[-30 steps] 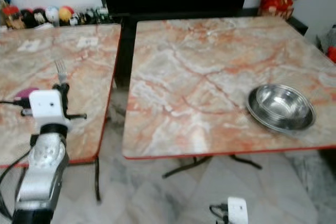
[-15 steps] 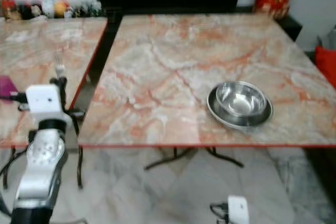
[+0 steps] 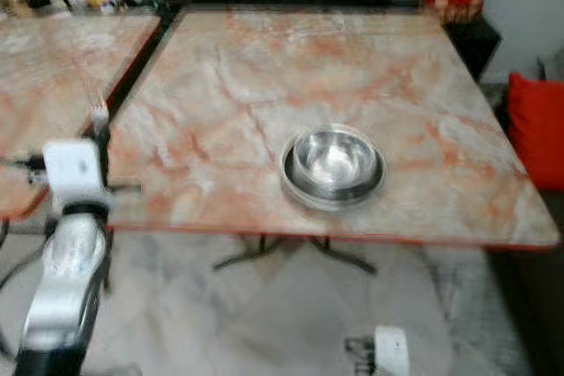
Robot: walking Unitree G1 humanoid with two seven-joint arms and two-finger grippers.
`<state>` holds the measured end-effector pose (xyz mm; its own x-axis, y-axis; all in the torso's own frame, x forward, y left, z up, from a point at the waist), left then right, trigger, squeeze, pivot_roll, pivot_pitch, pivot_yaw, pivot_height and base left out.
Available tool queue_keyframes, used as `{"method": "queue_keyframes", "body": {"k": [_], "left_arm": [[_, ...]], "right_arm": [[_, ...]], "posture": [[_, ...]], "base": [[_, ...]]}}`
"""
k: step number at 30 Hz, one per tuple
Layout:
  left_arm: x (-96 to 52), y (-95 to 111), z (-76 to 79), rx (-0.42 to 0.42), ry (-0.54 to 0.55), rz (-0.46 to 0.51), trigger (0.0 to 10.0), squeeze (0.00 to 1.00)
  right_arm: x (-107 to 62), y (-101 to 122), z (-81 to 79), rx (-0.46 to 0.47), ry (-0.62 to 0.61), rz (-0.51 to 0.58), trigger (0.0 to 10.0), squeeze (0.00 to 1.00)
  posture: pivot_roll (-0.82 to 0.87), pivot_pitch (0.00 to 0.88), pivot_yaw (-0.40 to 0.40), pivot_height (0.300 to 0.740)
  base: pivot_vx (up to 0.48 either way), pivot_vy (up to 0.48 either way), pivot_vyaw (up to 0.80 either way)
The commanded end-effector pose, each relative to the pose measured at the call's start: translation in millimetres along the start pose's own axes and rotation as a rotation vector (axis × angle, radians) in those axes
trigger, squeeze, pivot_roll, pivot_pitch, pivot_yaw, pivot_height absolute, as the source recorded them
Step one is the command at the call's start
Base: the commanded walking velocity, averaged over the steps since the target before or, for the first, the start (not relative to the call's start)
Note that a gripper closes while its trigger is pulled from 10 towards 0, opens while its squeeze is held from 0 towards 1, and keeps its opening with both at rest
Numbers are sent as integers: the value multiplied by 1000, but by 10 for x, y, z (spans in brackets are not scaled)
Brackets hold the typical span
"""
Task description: Setting the table
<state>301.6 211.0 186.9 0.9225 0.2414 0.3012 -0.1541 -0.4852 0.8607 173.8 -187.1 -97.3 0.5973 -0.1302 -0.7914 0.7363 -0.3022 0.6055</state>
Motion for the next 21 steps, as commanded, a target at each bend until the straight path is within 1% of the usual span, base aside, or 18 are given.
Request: {"method": "queue_keyframes", "body": {"k": [1, 21], "left_arm": [[21, 76, 2, 12, -4, 30, 10000, 0], [-7, 81, 70, 21, -27, 31, 10000, 0]], "right_arm": [[-3, 3, 63, 8, -18, 1, 10000, 0], [-9, -9, 76, 18, -27, 5, 10000, 0]], "posture": [[-40, 104, 36, 740], [-46, 115, 30, 740]], "base": [[0, -431, 0], [0, -431, 0]]}}
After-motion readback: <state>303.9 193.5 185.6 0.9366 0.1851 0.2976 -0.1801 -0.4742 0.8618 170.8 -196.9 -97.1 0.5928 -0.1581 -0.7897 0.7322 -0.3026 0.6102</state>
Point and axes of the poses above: a point about 5 cm out from each wrist's last joint towards the gripper, its own x axis pointing out of the wrist towards the gripper, its own y axis along the axis of the wrist's last joint, z = x × y, the point moved 1 cm from there along x, pointing out of the wrist towards the gripper, and after that the axes turned 14 degrees about x, right-handed, at the moved point
